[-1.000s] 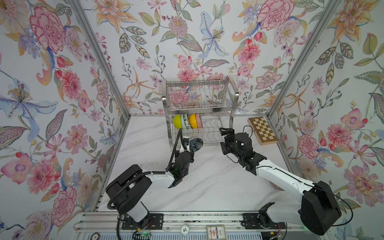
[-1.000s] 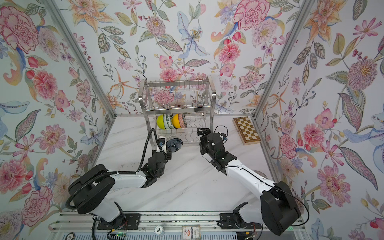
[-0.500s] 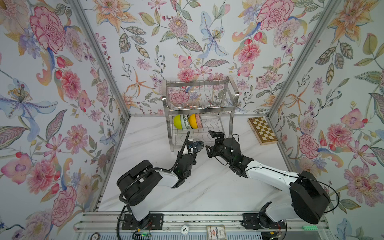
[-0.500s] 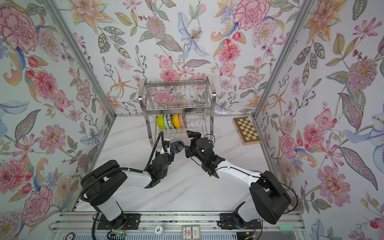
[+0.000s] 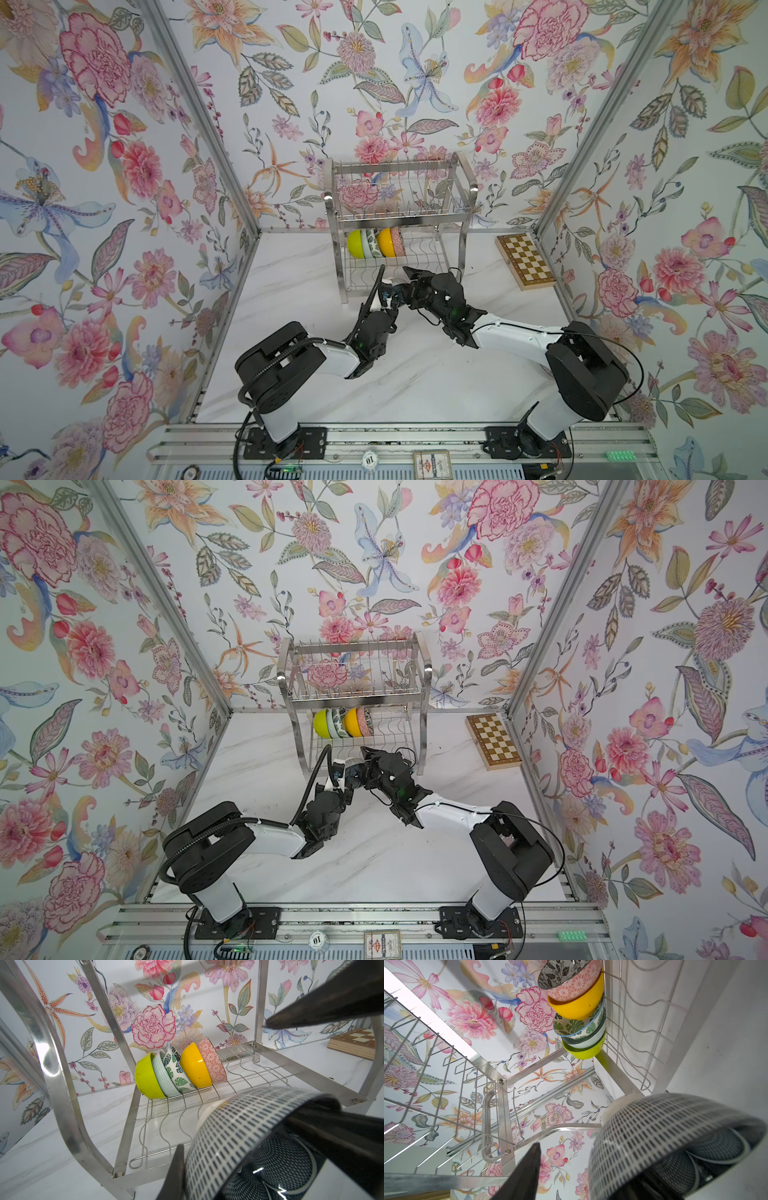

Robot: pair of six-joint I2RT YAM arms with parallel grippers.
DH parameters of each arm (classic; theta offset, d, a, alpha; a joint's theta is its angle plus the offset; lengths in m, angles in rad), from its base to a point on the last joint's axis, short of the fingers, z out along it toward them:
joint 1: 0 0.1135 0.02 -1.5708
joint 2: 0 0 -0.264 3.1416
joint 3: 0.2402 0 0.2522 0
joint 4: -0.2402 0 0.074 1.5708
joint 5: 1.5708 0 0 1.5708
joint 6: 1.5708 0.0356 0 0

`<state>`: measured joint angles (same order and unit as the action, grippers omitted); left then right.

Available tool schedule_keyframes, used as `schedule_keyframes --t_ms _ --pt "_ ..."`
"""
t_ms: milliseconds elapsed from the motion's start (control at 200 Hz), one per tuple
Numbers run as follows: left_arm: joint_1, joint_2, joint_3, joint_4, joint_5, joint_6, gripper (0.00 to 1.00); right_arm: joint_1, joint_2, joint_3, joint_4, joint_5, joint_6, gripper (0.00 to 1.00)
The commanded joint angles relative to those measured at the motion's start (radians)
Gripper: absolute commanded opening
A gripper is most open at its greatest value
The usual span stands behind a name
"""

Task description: Load the bowls into the dish rack

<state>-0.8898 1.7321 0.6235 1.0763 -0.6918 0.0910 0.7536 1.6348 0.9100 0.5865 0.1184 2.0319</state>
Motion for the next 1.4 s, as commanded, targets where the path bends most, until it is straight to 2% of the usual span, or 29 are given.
schedule_keyframes --t_ms 0,195,300,535,826,991,1051,1106,1146,1396 --pt "-0.015 -0.015 0.022 0.085 -0.034 0.013 0.0 0.007 0.028 0.048 0.03 -0.005 0.013 0.41" --pt "-0.021 -0.036 -0.008 0.102 -0.045 0.02 0.0 0.01 0.062 0.056 0.057 -0.002 0.017 0.19" --pt "-0.021 -0.047 -0.016 0.108 -0.05 0.024 0.0 0.011 0.073 0.054 0.069 0.0 0.015 0.11" --pt "-0.023 -0.063 -0.035 0.114 -0.053 0.011 0.0 0.012 0.073 0.056 0.102 0.017 -0.05 0.0" --pt "-0.026 -0.085 -0.046 0.118 -0.061 0.018 0.03 0.01 0.08 0.04 0.141 0.021 -0.053 0.0" --pt "-0.026 -0.105 -0.06 0.105 -0.069 -0.003 0.22 0.01 0.085 0.035 0.176 0.021 -0.057 0.0" --pt "-0.026 -0.119 -0.066 0.09 -0.066 -0.017 0.34 0.01 0.085 0.034 0.179 0.02 -0.06 0.0" --pt "-0.026 -0.136 -0.072 0.065 -0.057 -0.034 0.48 0.01 0.078 0.029 0.172 0.023 -0.071 0.0" --pt "-0.026 -0.148 -0.077 0.046 -0.047 -0.046 0.54 0.012 0.071 0.025 0.161 0.027 -0.08 0.0" --pt "-0.026 -0.247 -0.117 -0.049 -0.042 -0.109 0.75 0.003 0.047 -0.052 0.163 0.04 -0.087 0.0"
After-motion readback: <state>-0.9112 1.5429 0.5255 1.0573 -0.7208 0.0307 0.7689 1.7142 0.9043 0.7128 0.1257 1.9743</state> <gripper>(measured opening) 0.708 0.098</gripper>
